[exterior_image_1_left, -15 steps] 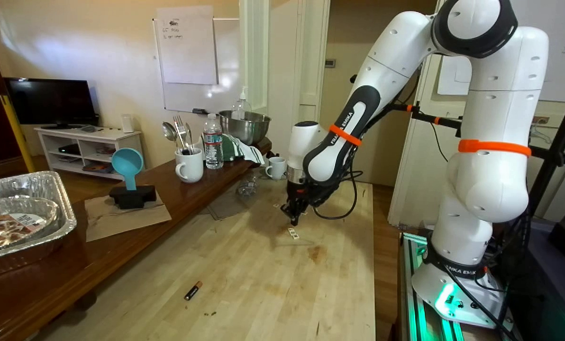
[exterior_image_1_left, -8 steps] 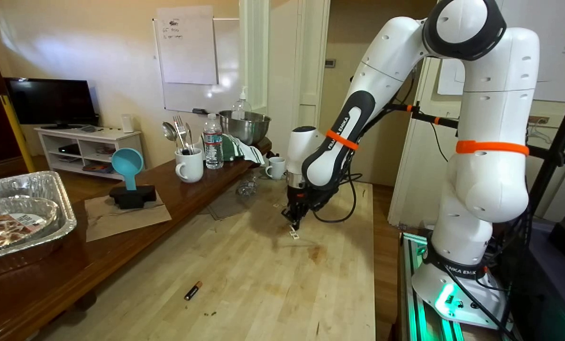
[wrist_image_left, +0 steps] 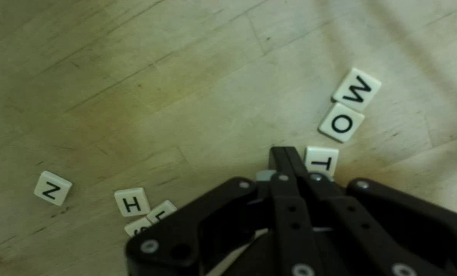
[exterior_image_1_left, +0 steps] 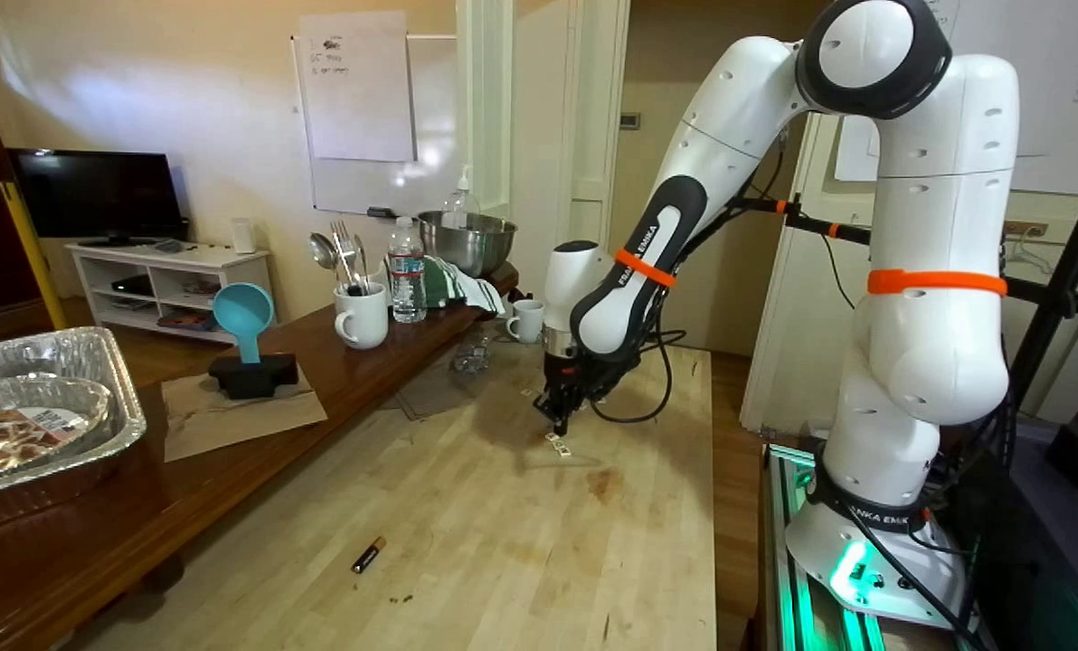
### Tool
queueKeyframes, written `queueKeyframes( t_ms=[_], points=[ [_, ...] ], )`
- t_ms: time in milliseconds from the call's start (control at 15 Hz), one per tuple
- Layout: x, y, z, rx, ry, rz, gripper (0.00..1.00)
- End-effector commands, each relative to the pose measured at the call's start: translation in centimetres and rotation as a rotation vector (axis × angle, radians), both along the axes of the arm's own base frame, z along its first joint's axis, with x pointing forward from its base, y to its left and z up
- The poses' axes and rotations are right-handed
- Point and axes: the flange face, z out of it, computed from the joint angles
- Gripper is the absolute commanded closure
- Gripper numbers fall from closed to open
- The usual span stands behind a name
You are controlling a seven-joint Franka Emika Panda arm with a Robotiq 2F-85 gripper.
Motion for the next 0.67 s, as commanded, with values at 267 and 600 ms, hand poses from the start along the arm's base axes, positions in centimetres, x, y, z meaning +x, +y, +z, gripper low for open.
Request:
queueKeyframes(
  t_ms=[267,600],
  points=[
    [1.04,-0.04,0.46,-0.002,-0.022,0.012,1.00],
    [1.10,0.50,0.43,0.009,-0.020,0.017,1.00]
  ],
)
